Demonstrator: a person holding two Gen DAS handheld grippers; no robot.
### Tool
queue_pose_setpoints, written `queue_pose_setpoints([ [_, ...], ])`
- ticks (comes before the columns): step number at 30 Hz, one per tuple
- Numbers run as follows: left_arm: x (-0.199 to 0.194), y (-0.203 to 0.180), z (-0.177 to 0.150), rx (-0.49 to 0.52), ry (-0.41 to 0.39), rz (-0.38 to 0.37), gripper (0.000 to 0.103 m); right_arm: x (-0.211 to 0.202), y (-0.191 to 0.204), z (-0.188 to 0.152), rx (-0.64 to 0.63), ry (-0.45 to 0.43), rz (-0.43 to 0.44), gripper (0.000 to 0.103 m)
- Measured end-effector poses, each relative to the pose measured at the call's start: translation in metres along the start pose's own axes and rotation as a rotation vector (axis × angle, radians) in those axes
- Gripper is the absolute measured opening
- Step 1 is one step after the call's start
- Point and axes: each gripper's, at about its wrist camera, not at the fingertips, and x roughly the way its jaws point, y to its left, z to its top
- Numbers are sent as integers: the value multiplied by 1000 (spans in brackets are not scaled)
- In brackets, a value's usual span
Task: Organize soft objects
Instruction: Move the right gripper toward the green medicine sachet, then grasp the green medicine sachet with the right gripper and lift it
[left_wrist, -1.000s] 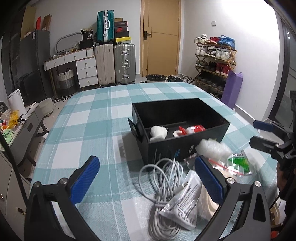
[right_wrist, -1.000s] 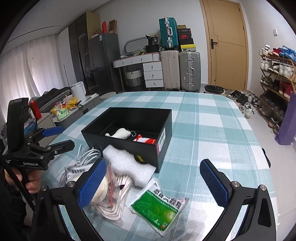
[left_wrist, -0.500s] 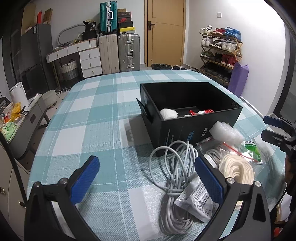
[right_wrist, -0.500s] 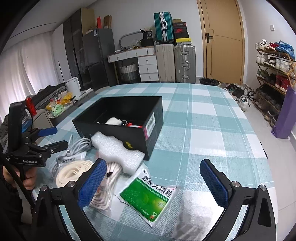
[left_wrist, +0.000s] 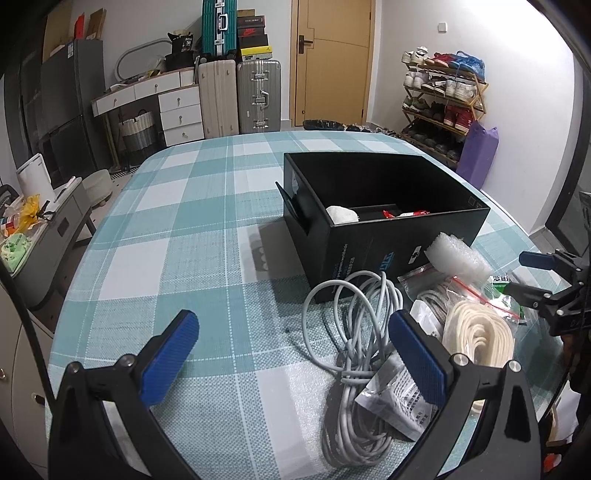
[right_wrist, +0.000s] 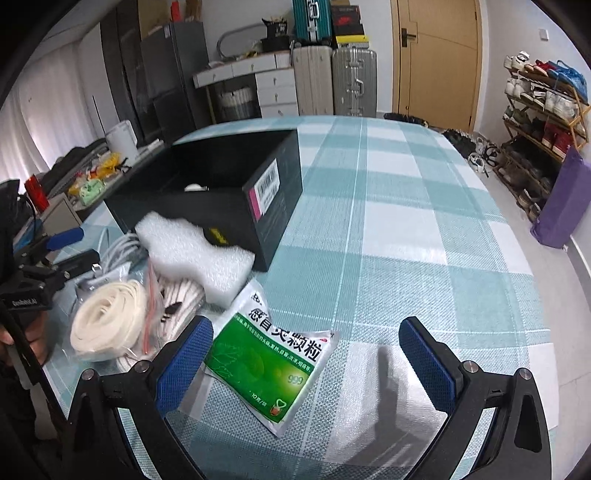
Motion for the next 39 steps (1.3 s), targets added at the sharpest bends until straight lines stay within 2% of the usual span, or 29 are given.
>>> queue_pose_setpoints([
  [9, -3, 6, 2, -14, -8, -7, 103, 18, 10, 3, -29, 69, -22, 102],
  [20, -2, 9, 1, -19, 1, -12, 103, 33, 19, 8, -43, 108, -45, 102],
  [34, -1, 6, 0, -7, 13, -19, 103, 19, -1, -4, -57, 125, -40, 102],
  [39, -1, 5, -1, -7, 15, -20, 103, 19, 2, -4, -58, 117, -42, 102],
])
